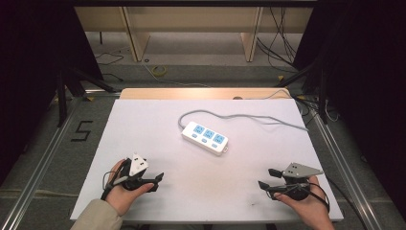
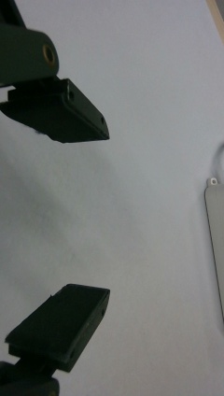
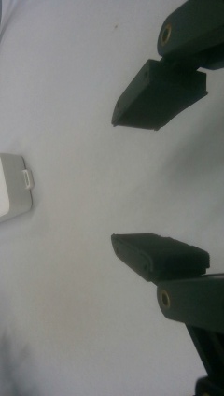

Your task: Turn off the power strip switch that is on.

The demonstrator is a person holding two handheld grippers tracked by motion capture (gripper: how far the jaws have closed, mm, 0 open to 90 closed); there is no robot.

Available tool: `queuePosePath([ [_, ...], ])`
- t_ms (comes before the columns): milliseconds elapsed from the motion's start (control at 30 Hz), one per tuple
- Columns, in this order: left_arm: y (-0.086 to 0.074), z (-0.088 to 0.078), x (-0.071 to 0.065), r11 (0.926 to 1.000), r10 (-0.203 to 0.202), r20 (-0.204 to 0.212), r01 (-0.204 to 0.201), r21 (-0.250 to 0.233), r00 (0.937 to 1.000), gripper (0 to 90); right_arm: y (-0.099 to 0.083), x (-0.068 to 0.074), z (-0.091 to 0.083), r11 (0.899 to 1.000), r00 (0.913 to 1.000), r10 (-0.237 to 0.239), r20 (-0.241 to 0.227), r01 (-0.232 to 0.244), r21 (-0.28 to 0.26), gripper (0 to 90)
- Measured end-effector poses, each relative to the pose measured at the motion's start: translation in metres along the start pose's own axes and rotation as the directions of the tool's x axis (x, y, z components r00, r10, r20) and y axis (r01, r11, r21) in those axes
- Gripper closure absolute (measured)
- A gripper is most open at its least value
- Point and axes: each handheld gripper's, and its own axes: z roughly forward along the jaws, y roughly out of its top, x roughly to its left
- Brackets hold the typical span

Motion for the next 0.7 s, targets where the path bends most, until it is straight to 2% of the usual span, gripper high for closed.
queuePosePath([
  [200,0.0,-0.001,0.001,1.0,-0.002,0.0,0.002,-0.001,1.0,21.7,0.0,0.001,0.0,1.0,1.0,-0.004,-0.002,0.004,0.001,36.9],
  [333,0.002,-0.002,0.002,1.0,-0.007,-0.004,0.007,-0.001,1.0,27.8,0.001,0.001,0.0,1.0,1.0,-0.003,-0.002,0.003,0.001,36.9],
  [400,0.003,-0.003,0.003,1.0,-0.006,-0.008,0.006,0.001,0.9999,37.2,0.001,0.001,0.0,1.0,1.0,-0.004,-0.003,0.004,0.0,36.9],
  [467,0.005,-0.004,0.005,1.0,-0.003,-0.023,0.003,-0.005,0.9997,40.8,0.001,0.001,0.001,1.0,1.0,-0.004,-0.003,0.004,0.001,36.9],
  [500,0.006,-0.004,0.006,1.0,-0.005,-0.027,0.004,-0.007,0.9996,49.6,0.001,0.001,0.001,1.0,1.0,-0.007,-0.004,0.007,0.001,36.9],
  [533,0.006,-0.004,0.008,1.0,-0.007,-0.028,0.007,-0.005,0.9996,54.3,0.001,0.002,0.001,1.0,1.0,-0.006,-0.004,0.006,0.002,36.9],
  [567,0.007,-0.004,0.009,0.9999,-0.011,-0.031,0.011,-0.002,0.9994,54.3,0.001,0.002,0.001,1.0,1.0,-0.006,-0.004,0.006,0.002,36.9],
  [600,0.006,-0.003,0.01,0.9999,-0.014,-0.032,0.014,0.002,0.9994,66.8,0.001,0.002,0.001,1.0,1.0,-0.006,-0.003,0.006,-0.001,36.9],
  [700,0.006,-0.004,0.012,0.9995,-0.029,-0.028,0.029,0.011,0.9992,82.6,0.001,0.002,0.001,1.0,1.0,-0.005,-0.003,0.005,-0.002,36.9],
])
